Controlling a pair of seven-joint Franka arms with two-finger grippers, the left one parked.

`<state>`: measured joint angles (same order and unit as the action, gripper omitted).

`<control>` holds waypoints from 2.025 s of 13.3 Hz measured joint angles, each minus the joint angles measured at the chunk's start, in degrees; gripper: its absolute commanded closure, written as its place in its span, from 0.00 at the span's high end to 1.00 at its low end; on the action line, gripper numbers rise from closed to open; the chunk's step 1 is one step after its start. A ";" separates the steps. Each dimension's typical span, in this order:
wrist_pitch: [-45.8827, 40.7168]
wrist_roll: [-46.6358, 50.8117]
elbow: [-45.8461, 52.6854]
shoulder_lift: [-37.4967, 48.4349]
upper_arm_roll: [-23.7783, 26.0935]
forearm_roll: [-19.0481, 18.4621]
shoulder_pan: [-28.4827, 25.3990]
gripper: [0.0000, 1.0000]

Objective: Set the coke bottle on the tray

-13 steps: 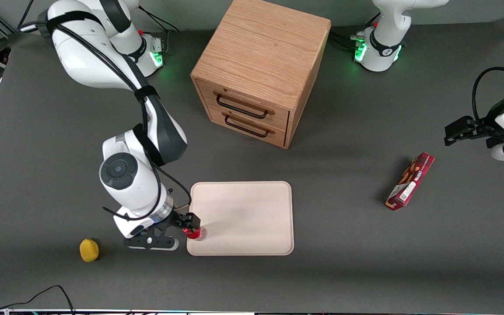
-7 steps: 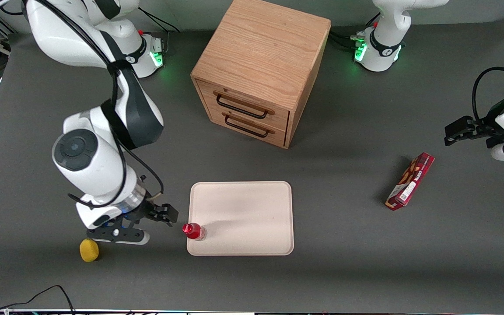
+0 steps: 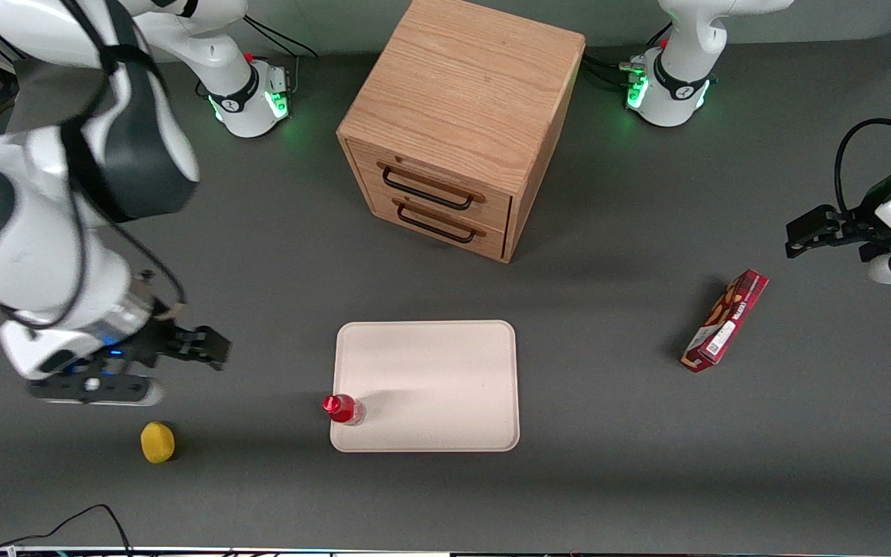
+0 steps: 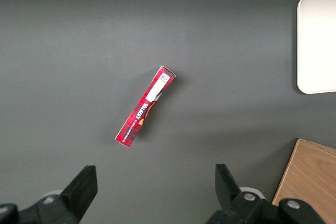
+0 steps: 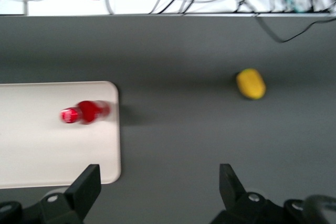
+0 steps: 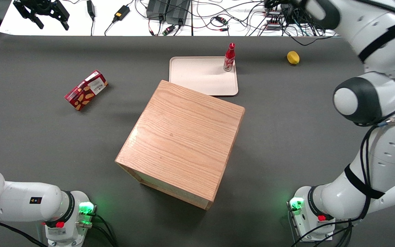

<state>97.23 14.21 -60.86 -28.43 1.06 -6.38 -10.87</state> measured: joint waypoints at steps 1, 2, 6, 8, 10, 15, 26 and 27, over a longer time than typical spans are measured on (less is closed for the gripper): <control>-0.50 -1.93 -0.50 1.41 -0.06 0.05 2.30 1.00; -0.66 -3.78 -1.52 3.17 -0.07 0.44 4.71 1.00; -2.87 -13.05 -7.36 12.27 -0.10 5.26 11.83 1.00; -3.21 -14.25 -12.95 18.47 -0.12 5.97 13.01 1.00; -3.55 -14.25 -18.20 24.24 -0.30 5.98 13.06 1.00; -4.86 -16.73 -22.78 29.05 -2.73 5.99 13.55 1.00; -4.94 -15.13 -23.76 29.05 -2.84 5.99 13.64 1.00; -4.94 -14.76 -23.82 29.05 -2.76 5.99 13.61 1.00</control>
<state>92.29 -0.55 -84.68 0.62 -1.70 -0.39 2.74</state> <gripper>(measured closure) 0.000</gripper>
